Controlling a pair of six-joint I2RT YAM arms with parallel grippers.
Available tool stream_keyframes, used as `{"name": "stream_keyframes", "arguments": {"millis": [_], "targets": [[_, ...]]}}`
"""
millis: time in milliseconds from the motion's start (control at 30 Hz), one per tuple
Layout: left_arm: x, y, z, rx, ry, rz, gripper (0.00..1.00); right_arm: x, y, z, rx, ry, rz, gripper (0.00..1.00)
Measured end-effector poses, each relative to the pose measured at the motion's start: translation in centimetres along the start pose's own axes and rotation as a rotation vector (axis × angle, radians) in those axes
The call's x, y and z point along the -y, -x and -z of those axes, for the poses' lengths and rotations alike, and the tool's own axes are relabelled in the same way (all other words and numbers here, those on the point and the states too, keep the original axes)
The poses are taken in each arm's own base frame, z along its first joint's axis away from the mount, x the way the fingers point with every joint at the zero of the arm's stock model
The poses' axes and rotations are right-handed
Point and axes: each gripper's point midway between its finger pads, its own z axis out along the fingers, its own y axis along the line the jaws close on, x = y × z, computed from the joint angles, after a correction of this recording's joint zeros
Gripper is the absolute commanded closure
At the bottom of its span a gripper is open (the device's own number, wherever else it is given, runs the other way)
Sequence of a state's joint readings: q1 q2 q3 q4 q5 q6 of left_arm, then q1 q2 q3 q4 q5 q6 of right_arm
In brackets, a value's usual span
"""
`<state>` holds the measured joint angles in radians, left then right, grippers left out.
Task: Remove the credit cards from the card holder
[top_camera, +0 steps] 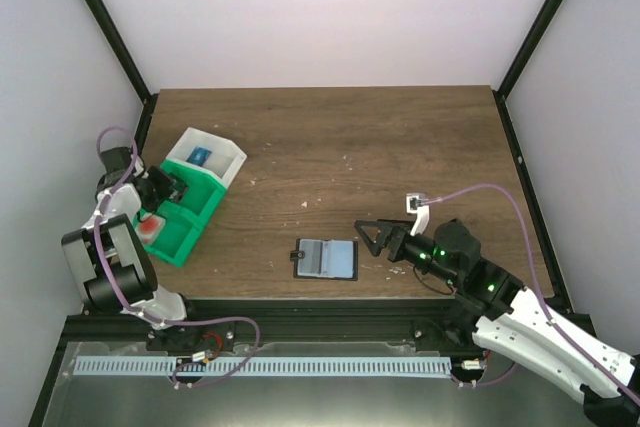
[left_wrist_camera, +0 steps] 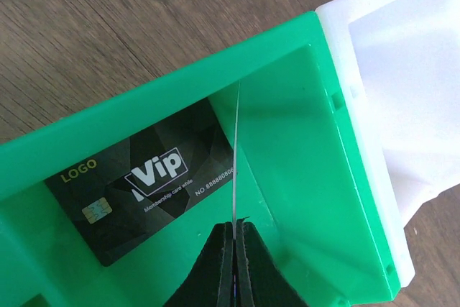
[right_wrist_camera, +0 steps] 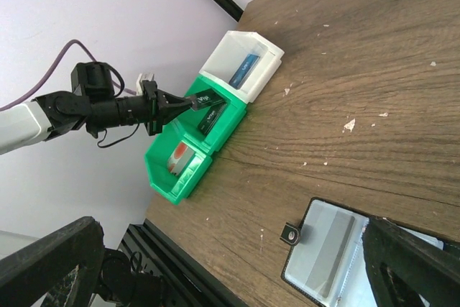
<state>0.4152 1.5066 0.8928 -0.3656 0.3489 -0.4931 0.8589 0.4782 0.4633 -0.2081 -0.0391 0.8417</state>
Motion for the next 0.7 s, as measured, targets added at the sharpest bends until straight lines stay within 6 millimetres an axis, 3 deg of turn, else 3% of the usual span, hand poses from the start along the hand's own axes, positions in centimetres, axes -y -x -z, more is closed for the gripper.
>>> {"name": "stream_keyframes", "arguments": {"millis": [300,700], "targets": [[-0.8,0.4,0.1,0.015,0.032,0.01,1.0,-0.1,0.2,0.2,0.013,0.004,0.0,0.0],[-1.7,0.5,-0.1,0.021,0.074,0.019,0.88,-0.2,0.4,0.4,0.018,0.01,0.001,0.0]]}}
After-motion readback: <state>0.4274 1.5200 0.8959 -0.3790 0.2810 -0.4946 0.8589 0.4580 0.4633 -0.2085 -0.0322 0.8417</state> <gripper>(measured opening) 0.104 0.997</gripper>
